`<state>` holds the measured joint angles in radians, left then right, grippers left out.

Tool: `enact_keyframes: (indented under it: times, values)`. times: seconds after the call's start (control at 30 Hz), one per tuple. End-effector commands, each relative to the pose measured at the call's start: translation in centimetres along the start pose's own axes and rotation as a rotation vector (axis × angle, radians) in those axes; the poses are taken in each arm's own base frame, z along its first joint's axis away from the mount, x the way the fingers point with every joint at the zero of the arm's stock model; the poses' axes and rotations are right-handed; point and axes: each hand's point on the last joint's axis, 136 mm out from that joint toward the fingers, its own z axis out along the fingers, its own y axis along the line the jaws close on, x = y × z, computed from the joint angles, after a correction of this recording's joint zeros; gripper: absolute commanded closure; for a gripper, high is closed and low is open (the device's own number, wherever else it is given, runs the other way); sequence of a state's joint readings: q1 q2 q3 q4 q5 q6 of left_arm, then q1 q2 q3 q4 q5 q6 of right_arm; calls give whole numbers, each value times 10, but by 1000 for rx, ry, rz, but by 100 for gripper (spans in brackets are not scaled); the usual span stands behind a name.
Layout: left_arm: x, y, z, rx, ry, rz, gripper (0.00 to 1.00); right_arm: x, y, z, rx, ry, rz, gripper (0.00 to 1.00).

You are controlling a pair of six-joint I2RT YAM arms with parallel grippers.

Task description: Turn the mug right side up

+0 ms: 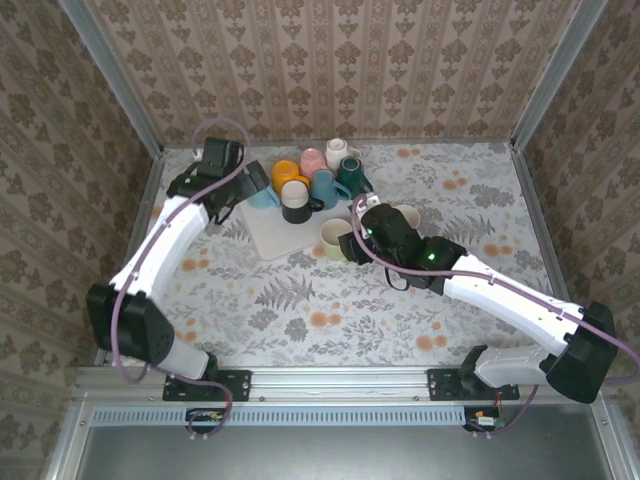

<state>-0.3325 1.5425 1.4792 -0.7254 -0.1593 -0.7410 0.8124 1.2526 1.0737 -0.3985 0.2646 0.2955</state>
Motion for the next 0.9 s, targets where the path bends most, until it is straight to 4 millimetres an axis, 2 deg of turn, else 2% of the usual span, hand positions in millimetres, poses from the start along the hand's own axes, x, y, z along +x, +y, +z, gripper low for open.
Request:
enact_keyframes:
  times: [0.0, 0.1, 0.13, 0.33, 0.5, 0.63, 0.87]
  values:
    - [6, 25, 12, -171, 124, -107, 0, 3, -4, -9, 4, -18, 22, 39]
    - [1, 18, 35, -182, 191, -153, 0, 4, -7, -15, 2, -42, 30, 38]
    - [0, 14, 44, -177, 211, -179, 0, 5, -9, -16, 7, -46, 31, 34]
    - [-5, 8, 87, -228, 294, -257, 0, 9, -20, -24, 39, -78, 16, 33]
    - [-15, -16, 122, -100, 319, -310, 0, 13, -21, -28, 25, -92, 22, 33]
    - [-21, -13, 132, -99, 299, -343, 0, 17, -20, -28, 20, -78, 24, 33]
    - [-21, -1, 149, -131, 305, -388, 1, 24, -20, -28, 6, -77, 36, 33]
